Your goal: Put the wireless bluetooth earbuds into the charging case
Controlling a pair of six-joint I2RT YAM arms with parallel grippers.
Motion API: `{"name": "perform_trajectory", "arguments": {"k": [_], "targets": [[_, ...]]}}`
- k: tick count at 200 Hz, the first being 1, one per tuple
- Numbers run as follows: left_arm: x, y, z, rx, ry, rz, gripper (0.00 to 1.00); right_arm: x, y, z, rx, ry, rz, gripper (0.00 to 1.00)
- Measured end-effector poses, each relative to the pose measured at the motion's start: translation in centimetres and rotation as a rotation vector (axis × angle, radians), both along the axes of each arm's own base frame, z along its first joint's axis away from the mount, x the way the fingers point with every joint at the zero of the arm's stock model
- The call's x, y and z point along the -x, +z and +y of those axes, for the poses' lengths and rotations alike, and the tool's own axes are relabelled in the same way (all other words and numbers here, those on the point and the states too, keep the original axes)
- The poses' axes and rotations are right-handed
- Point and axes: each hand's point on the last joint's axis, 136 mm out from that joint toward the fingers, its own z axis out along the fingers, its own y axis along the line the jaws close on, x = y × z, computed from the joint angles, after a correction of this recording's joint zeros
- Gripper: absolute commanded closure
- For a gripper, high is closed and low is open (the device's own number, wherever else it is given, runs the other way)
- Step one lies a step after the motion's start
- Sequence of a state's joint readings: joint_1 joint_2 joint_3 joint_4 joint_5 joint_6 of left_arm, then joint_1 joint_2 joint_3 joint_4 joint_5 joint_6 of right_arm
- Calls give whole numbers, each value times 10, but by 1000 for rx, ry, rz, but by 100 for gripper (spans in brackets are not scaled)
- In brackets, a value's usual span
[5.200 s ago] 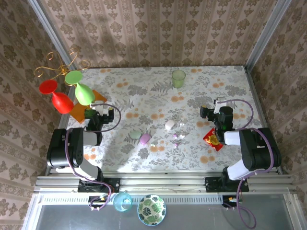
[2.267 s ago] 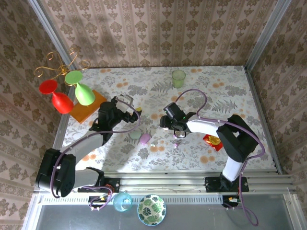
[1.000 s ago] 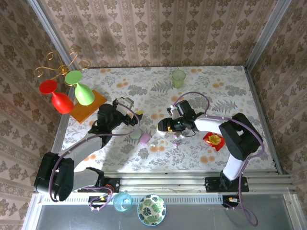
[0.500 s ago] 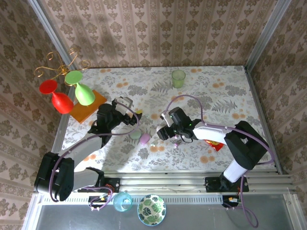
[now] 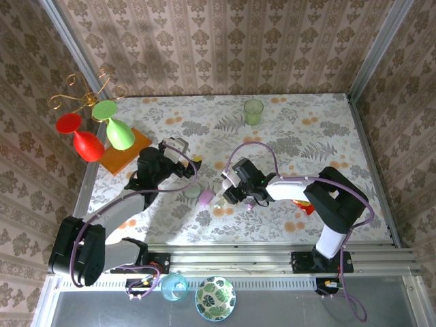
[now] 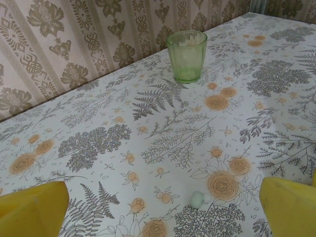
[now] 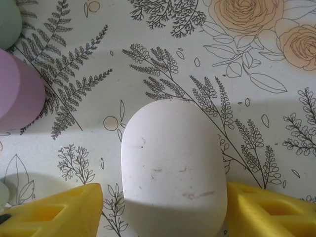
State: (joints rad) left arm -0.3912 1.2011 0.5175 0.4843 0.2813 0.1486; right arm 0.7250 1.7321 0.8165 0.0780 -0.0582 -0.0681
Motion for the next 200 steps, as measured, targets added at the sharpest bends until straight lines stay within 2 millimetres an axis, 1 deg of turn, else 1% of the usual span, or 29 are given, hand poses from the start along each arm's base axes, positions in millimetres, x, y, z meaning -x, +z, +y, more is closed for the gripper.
{"name": "perform_trajectory", "arguments": {"k": [10, 19, 39, 47, 60, 69, 106, 132, 153, 175, 200], "targets": [[0, 0, 0, 0, -1, 0, 0, 0, 0, 0, 4, 6, -3, 46], [0, 0, 0, 0, -1, 0, 0, 1, 0, 0, 8, 11, -3, 46], [0, 0, -1, 1, -4, 0, 0, 1, 0, -1, 13, 19, -6, 43], [0, 0, -1, 1, -4, 0, 0, 1, 2, -1, 13, 23, -10, 45], [0, 0, -1, 1, -4, 0, 0, 1, 3, -1, 13, 27, -14, 53], [0, 0, -1, 2, -4, 0, 0, 1, 3, -1, 16, 31, -16, 55], [1, 0, -2, 3, -11, 1, 0, 1, 2, -1, 17, 30, -15, 56], [3, 1, -3, 7, -24, 2, 0, 2, 7, -2, 14, 31, -18, 56], [6, 1, -7, 14, -51, 6, 0, 3, 20, -3, -8, 30, -34, 56], [10, 2, -13, 28, -94, 6, 0, 2, 45, -4, -73, 38, -49, 56], [22, 11, -27, 64, -199, -13, 0, 0, 74, -13, -158, 44, -46, 58]]}}
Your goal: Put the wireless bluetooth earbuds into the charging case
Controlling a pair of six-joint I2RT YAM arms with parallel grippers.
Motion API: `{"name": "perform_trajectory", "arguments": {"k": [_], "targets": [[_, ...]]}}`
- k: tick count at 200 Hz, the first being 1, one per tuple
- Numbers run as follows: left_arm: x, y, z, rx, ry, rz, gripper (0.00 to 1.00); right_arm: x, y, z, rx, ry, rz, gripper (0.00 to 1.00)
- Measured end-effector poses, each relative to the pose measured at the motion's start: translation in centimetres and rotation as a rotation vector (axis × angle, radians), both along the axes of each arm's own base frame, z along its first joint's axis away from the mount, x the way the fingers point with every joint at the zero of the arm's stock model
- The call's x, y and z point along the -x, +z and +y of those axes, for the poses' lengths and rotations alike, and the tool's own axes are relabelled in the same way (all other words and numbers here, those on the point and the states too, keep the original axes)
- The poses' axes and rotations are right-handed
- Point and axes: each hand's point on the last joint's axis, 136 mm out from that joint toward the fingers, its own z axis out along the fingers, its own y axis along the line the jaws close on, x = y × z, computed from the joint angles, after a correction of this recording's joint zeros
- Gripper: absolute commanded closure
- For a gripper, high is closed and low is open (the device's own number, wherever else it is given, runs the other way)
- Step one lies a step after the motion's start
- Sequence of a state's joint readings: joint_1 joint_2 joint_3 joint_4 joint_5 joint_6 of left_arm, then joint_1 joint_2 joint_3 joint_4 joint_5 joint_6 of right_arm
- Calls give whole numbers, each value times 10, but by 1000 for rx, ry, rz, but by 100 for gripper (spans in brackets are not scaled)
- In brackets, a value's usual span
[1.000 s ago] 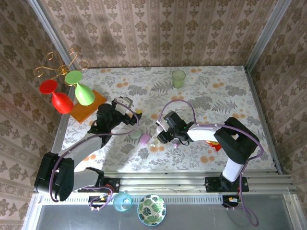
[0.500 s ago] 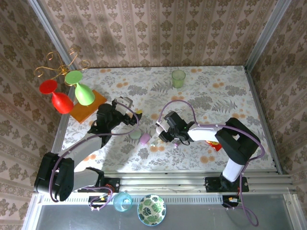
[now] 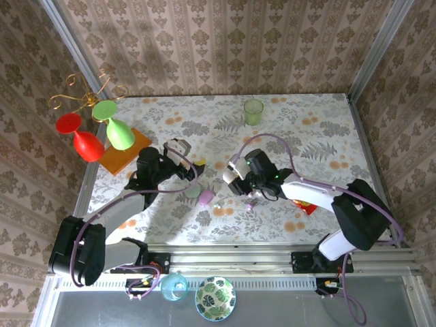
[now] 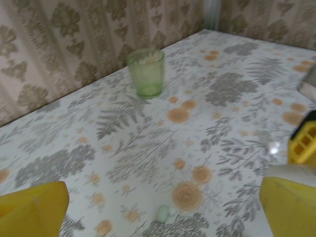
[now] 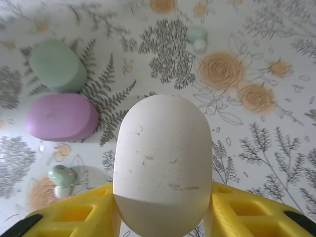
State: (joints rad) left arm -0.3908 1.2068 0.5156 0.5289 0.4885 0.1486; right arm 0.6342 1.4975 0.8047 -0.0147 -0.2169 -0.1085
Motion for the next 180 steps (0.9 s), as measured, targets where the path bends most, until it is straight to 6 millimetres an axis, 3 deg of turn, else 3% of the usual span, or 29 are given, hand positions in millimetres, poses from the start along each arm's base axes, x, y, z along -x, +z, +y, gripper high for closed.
{"name": "perform_trajectory", "arguments": {"k": [45, 91, 180], "targets": [[34, 6, -31, 71, -263, 4, 0, 3, 48, -23, -84, 28, 5, 61], [71, 3, -64, 156, -508, 75, 0, 14, 104, -15, -160, 127, -51, 61], [107, 20, -84, 213, -732, 141, 20, 46, 134, 7, -241, 311, -17, 65]]}}
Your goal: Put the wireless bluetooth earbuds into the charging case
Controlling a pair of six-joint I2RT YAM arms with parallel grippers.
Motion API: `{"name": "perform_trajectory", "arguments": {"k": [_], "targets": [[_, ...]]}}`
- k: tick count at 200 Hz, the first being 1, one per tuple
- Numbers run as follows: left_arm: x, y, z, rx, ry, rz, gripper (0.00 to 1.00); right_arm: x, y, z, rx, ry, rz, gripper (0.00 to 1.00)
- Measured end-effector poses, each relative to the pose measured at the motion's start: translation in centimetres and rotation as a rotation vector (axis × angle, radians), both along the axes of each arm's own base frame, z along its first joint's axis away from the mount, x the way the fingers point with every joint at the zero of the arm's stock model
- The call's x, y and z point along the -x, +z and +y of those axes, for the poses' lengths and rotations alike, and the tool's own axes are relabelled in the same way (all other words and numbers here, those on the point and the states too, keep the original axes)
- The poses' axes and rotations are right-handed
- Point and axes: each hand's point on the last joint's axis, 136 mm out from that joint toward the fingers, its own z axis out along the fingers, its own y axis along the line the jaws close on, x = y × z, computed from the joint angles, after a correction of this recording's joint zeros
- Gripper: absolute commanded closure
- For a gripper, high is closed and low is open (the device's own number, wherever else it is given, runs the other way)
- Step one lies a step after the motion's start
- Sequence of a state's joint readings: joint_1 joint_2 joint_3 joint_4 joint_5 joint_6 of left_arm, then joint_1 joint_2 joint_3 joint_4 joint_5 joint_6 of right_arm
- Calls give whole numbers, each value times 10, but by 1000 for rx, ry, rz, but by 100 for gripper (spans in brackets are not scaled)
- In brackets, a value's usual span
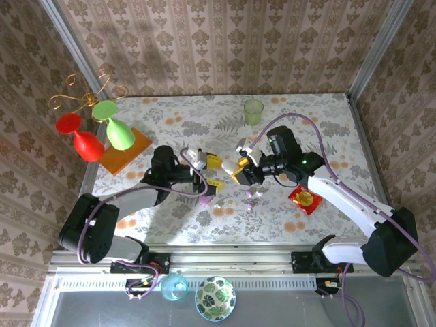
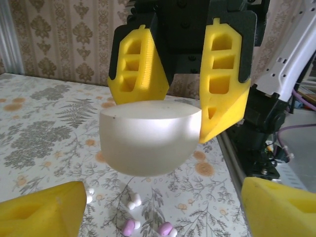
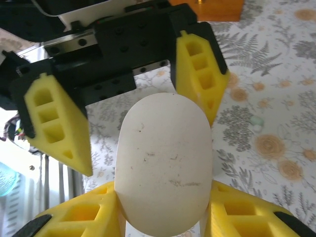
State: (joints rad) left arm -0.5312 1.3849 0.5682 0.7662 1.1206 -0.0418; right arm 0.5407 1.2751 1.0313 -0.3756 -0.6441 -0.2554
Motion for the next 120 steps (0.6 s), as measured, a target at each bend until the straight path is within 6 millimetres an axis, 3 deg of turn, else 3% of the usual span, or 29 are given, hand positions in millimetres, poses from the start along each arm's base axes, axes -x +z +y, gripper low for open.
{"name": "perform_trajectory", "arguments": {"k": [53, 120], "targets": [[16, 4, -3, -14, -75, 39, 33, 11, 15, 9, -22, 73, -23, 65], [20, 7, -6, -37, -99, 80, 37, 15, 6, 9, 5, 109, -8, 66]]}}
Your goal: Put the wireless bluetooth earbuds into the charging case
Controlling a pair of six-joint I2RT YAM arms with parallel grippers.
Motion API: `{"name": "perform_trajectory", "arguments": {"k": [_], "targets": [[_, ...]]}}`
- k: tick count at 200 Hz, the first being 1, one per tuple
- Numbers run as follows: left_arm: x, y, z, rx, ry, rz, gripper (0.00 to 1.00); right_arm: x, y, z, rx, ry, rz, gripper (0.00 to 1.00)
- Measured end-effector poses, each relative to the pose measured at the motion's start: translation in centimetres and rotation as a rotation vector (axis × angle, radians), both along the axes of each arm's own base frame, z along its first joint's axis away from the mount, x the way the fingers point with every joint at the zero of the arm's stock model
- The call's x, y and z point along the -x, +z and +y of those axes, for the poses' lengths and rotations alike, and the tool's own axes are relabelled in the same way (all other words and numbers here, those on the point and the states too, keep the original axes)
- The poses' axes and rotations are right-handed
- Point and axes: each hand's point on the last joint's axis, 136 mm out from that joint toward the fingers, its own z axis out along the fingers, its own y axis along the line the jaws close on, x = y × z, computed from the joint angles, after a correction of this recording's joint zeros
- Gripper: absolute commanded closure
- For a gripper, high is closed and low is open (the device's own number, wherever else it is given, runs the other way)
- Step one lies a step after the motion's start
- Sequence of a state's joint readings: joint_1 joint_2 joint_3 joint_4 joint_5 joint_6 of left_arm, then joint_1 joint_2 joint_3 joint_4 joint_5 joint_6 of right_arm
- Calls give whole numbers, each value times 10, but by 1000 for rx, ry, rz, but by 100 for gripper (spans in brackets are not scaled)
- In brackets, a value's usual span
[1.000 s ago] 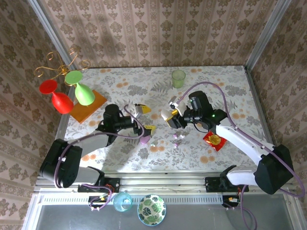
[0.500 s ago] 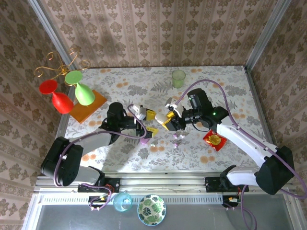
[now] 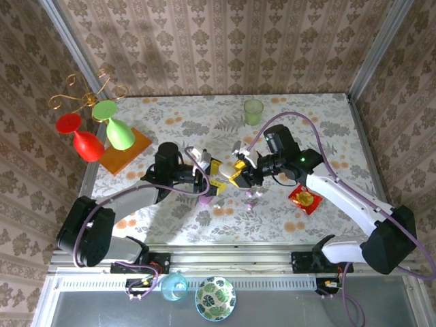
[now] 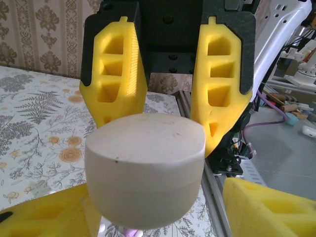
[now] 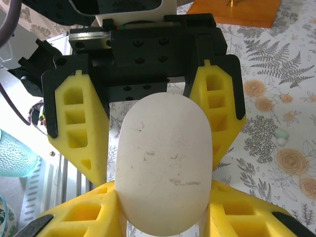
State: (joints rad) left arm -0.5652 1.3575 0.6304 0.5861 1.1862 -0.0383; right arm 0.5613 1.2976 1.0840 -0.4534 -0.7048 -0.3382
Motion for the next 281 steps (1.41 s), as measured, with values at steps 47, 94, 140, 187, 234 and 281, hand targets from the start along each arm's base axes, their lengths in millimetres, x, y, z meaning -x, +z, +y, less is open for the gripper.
{"name": "perform_trajectory", "arguments": {"k": [47, 94, 140, 187, 234, 281], "targets": [[2, 3, -1, -7, -5, 5, 39, 1, -5, 1, 9, 14, 11, 66], [2, 1, -1, -17, -3, 17, 53, 4, -9, 1, 17, 29, 22, 66], [2, 0, 0, -23, -5, 24, 70, 7, -9, 2, 16, 41, 27, 65], [5, 1, -1, -19, -14, 5, 77, 6, -8, 3, 12, 38, 25, 44], [8, 1, 2, -24, -16, -33, 79, 3, -7, 2, 5, 20, 40, 40], [6, -1, 3, -36, 5, -52, 80, -5, 5, -2, -33, -30, 28, 40]]}}
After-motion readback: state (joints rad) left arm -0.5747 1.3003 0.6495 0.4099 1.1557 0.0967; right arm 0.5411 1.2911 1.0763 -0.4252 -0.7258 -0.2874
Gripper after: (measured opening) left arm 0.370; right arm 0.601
